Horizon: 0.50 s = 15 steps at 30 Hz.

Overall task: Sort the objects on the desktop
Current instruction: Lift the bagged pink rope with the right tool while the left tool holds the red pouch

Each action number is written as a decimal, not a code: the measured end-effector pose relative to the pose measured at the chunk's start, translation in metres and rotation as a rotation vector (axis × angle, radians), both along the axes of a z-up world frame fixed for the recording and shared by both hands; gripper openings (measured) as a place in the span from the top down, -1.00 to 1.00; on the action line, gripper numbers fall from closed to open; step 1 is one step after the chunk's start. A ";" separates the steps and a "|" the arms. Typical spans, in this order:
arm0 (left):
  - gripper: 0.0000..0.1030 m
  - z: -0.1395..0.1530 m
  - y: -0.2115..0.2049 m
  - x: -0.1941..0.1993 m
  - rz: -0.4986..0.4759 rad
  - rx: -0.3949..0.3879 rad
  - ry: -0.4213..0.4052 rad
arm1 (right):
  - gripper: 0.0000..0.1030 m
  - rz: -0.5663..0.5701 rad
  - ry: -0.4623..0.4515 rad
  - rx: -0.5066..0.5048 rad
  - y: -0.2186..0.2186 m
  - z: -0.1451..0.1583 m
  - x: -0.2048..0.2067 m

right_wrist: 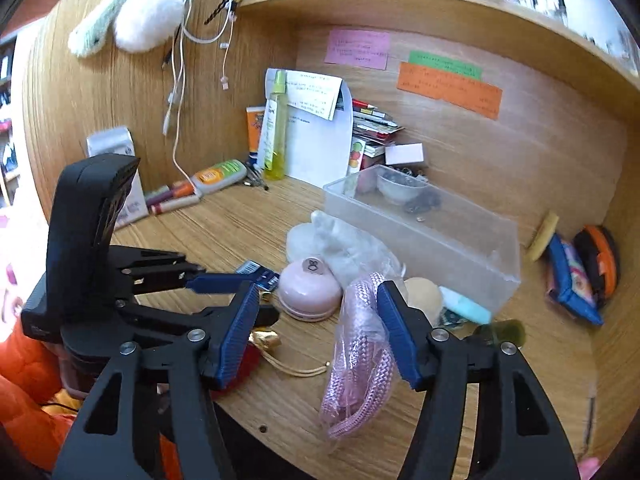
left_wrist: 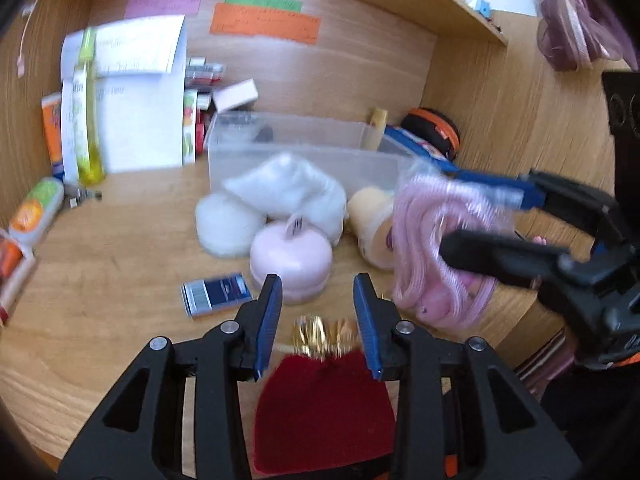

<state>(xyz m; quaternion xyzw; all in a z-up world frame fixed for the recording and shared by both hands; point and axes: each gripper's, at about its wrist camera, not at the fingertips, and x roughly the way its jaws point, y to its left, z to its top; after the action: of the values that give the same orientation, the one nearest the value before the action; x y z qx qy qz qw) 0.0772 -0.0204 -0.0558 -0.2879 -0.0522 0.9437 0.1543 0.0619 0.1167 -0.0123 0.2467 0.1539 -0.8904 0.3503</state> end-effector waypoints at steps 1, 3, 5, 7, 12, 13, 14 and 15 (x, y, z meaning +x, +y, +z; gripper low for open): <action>0.31 0.006 -0.001 -0.001 0.000 -0.004 0.012 | -0.13 0.007 -0.004 -0.008 0.000 0.000 0.002; 0.31 0.018 -0.003 -0.005 -0.018 -0.010 0.032 | -0.13 0.026 -0.007 -0.014 0.001 0.000 0.006; 0.32 0.031 0.001 -0.012 -0.059 -0.025 0.045 | -0.09 0.042 -0.006 -0.014 0.000 0.000 0.011; 0.31 0.040 0.008 -0.019 -0.078 -0.052 0.055 | -0.09 0.006 0.008 0.000 0.001 -0.001 0.011; 0.26 0.059 0.017 -0.028 -0.186 -0.039 0.066 | -0.11 0.001 -0.042 -0.057 0.015 0.001 0.003; 0.25 0.065 0.019 -0.030 -0.215 -0.036 0.066 | -0.11 -0.001 -0.042 -0.056 0.016 0.002 0.003; 0.23 0.069 0.021 -0.033 -0.242 -0.036 0.061 | -0.11 -0.003 -0.034 -0.047 0.017 0.001 0.005; 0.19 0.073 0.023 -0.035 -0.275 -0.038 0.051 | -0.11 -0.007 -0.023 -0.035 0.016 0.001 0.006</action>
<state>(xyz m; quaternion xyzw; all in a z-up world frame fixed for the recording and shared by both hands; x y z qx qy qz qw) 0.0421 0.0023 0.0172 -0.2713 0.0095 0.9214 0.2781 0.0674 0.1328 -0.0117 0.2515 0.1334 -0.8912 0.3532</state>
